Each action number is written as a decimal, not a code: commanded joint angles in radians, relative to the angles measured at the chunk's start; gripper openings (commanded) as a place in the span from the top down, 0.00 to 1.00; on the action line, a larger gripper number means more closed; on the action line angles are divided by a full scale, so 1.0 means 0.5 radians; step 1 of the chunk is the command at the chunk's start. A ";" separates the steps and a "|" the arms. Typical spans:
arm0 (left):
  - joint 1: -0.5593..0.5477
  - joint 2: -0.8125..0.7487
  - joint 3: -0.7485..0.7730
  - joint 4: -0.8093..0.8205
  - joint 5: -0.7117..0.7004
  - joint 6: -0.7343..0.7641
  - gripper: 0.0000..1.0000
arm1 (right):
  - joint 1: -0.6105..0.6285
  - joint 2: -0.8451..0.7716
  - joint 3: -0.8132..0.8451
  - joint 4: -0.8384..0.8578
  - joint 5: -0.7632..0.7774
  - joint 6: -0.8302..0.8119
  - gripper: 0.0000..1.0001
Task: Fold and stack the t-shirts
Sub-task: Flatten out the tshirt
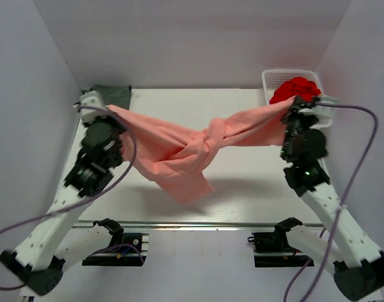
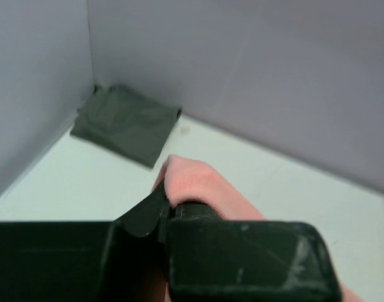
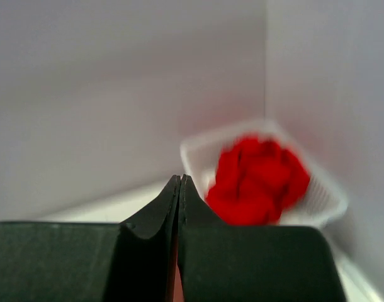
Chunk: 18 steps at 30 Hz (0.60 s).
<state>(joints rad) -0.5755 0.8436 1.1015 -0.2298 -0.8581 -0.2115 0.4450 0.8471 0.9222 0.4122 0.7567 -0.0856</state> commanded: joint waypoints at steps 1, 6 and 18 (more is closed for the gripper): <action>0.040 0.370 -0.141 -0.089 0.039 -0.190 1.00 | -0.028 0.326 -0.291 -0.275 0.051 0.620 1.00; 0.203 1.027 -0.151 -0.154 0.157 -0.393 1.00 | -0.132 0.949 -0.427 -0.394 -0.212 1.143 1.00; 0.479 1.648 0.500 -0.685 0.424 -0.571 0.00 | -0.197 1.512 0.245 -0.935 -0.491 1.049 0.26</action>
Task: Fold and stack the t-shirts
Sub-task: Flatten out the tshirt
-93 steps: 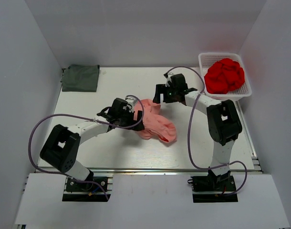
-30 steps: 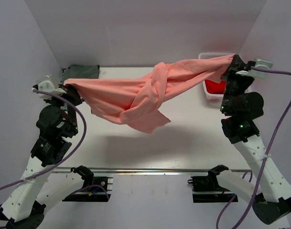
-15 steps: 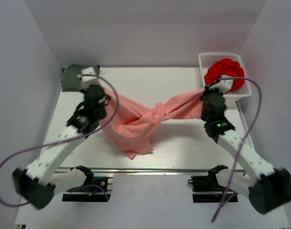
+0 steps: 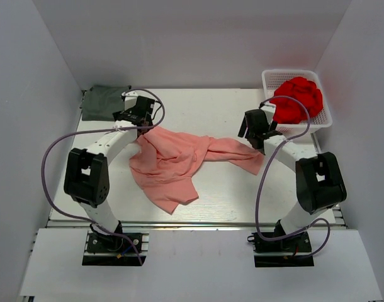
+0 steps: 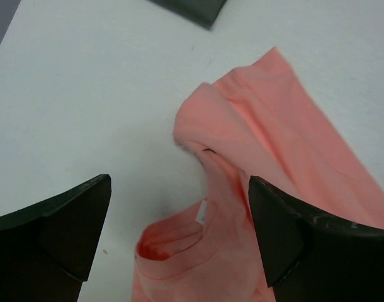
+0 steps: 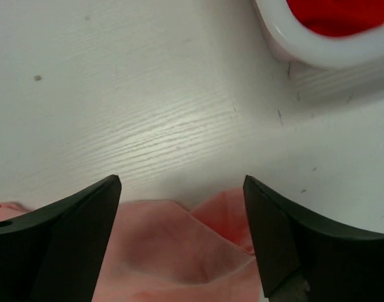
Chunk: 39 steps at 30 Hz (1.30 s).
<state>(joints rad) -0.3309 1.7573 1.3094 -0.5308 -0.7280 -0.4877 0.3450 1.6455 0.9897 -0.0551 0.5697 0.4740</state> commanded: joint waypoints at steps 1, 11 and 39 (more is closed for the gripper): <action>-0.010 -0.243 0.084 -0.061 0.204 0.024 0.00 | 0.006 -0.088 0.128 -0.009 -0.160 -0.128 0.12; -0.093 -0.845 -0.822 0.481 1.782 0.447 0.00 | 0.080 0.071 0.438 0.064 -1.118 -0.534 0.10; -1.013 -0.545 -1.128 -0.251 1.499 0.070 0.27 | 0.243 0.682 0.868 0.003 -1.664 -0.537 1.00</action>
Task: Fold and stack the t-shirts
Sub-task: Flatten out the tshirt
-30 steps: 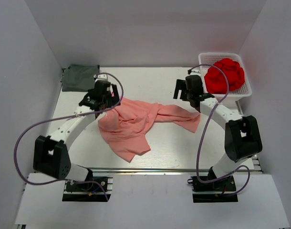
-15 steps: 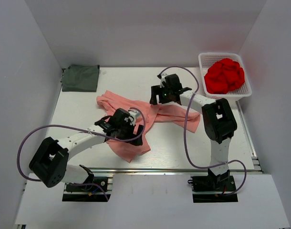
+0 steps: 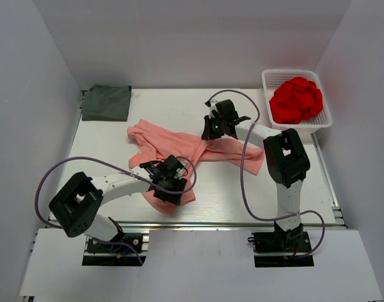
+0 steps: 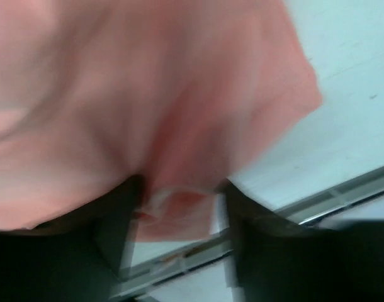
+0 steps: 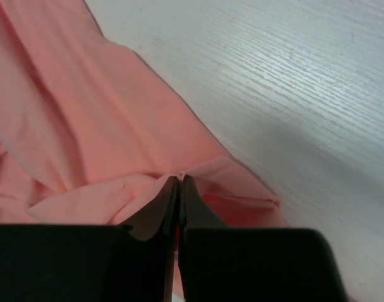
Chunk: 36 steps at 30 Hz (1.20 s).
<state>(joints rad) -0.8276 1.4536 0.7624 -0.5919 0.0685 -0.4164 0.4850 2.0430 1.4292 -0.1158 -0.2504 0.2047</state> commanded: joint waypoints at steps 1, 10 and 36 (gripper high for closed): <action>-0.020 0.105 -0.034 -0.129 -0.094 -0.072 0.45 | 0.005 -0.152 -0.023 0.155 -0.024 0.002 1.00; -0.038 0.023 0.073 -0.184 -0.541 -0.232 1.00 | -0.004 -0.554 -0.385 0.507 0.056 0.032 1.00; -0.020 -1.266 1.073 0.889 -1.169 0.989 1.00 | -0.001 -1.993 -0.226 0.302 0.575 -0.483 1.00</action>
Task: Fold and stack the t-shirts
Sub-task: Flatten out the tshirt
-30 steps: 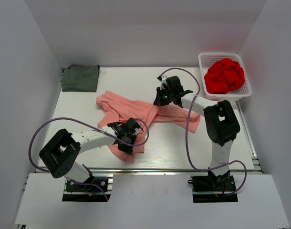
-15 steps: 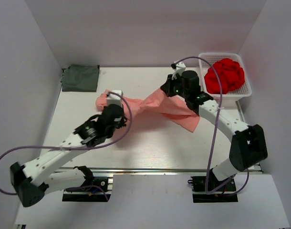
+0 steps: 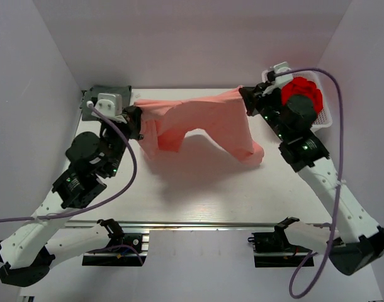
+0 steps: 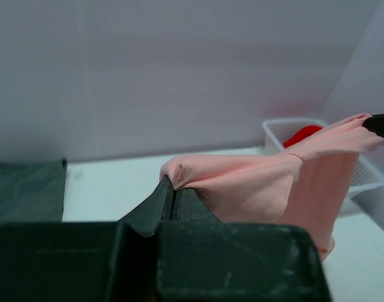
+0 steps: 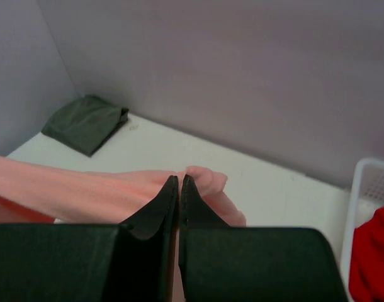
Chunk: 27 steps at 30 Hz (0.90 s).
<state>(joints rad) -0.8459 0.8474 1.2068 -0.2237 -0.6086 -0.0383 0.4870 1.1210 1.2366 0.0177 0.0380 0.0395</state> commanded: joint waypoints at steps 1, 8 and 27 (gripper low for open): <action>0.017 -0.072 0.224 0.153 0.232 0.257 1.00 | -0.007 -0.207 0.177 0.014 -0.021 -0.165 1.00; 0.035 -0.072 0.642 -0.058 0.695 0.405 1.00 | -0.007 -0.395 0.478 -0.179 -0.143 -0.260 1.00; 0.054 0.384 0.741 0.363 -0.070 0.793 1.00 | -0.011 -0.408 0.255 -0.064 -0.150 -0.257 1.00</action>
<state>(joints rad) -0.8322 0.9493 1.6440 -0.2390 -0.3218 0.2329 0.4927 0.8406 1.4513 -0.0982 -0.1513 -0.0757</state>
